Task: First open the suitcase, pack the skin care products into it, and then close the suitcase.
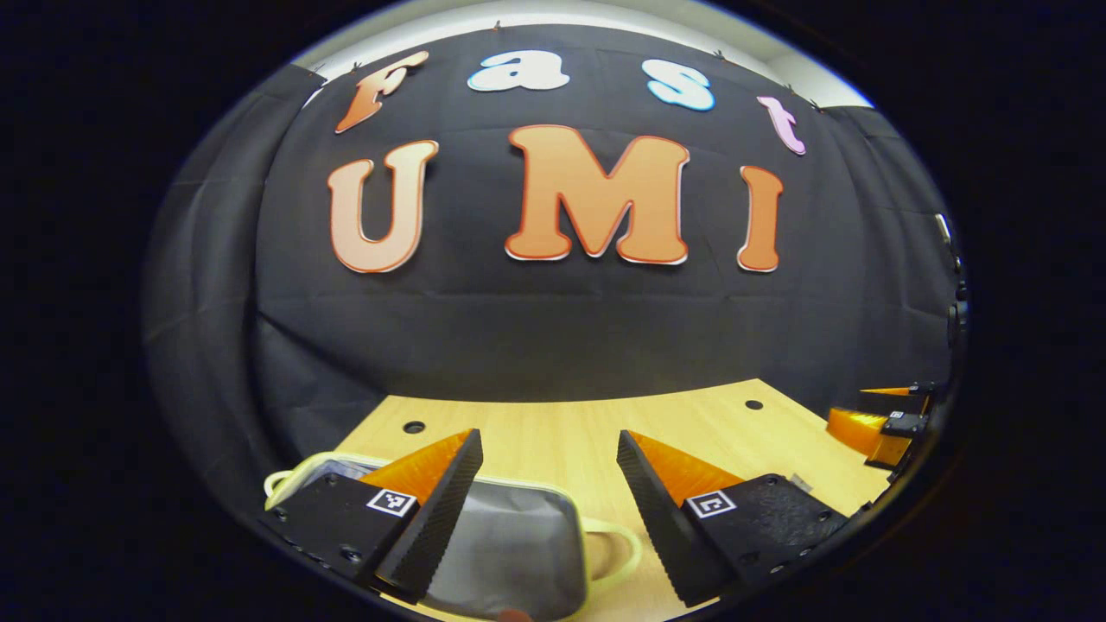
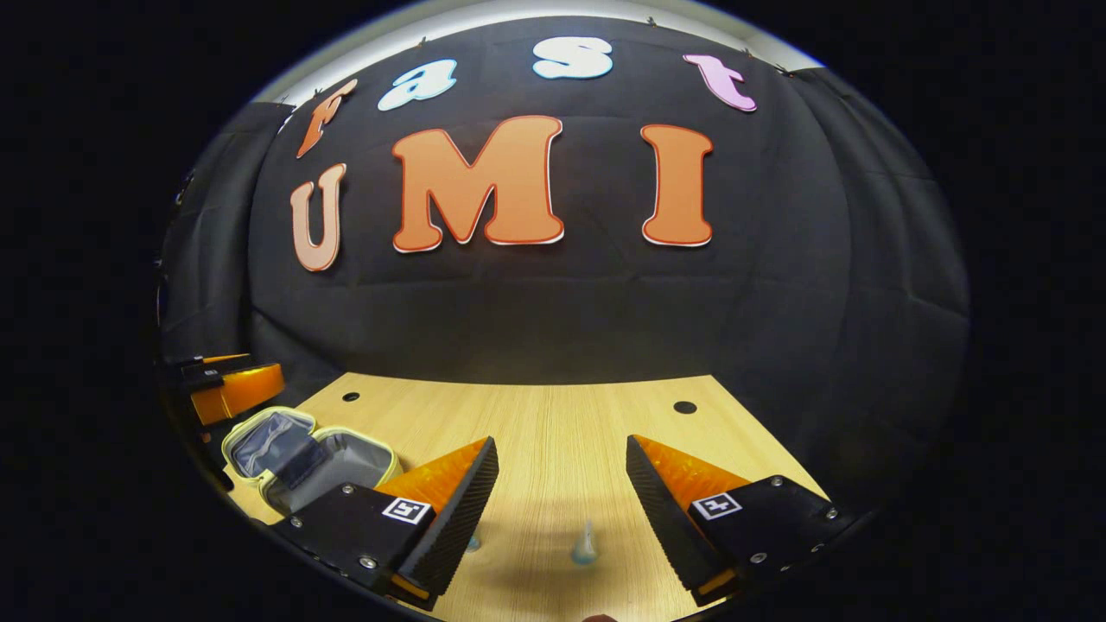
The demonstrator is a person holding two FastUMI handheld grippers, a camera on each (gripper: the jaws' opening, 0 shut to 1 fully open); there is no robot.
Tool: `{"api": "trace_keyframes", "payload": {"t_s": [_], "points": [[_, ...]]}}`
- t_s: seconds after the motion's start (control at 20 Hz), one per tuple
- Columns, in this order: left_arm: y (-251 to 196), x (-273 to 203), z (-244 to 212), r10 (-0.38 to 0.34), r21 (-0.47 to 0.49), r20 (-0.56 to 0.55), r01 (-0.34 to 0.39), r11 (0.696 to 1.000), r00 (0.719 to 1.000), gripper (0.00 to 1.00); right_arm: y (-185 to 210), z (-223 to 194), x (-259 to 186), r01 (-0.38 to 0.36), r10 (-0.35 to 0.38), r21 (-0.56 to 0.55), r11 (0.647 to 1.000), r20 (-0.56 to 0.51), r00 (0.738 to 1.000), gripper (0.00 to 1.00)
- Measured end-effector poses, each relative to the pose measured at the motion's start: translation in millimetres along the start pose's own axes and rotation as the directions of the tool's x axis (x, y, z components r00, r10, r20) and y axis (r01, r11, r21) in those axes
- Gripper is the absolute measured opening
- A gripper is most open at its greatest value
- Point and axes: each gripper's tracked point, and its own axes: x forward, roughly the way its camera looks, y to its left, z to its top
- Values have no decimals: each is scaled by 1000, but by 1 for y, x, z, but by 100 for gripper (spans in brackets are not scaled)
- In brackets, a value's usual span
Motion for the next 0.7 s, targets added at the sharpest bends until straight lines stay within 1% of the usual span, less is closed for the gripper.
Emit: {"api": "trace_keyframes", "payload": {"t_s": [0.15,0.35,0.7], "points": [[-41,9,-23,-28,-2,-8,28,1000,1000,97,-9,-11,-3,-3,3,-24,1000,1,1000,94],[-86,23,-56,-54,-5,-25,54,999,998,97,-23,-31,-3,-6,5,-17,1000,-22,1000,94],[-138,48,-130,-75,33,-59,77,996,995,97,-54,-68,-4,22,-24,-26,999,-77,997,94]]}}
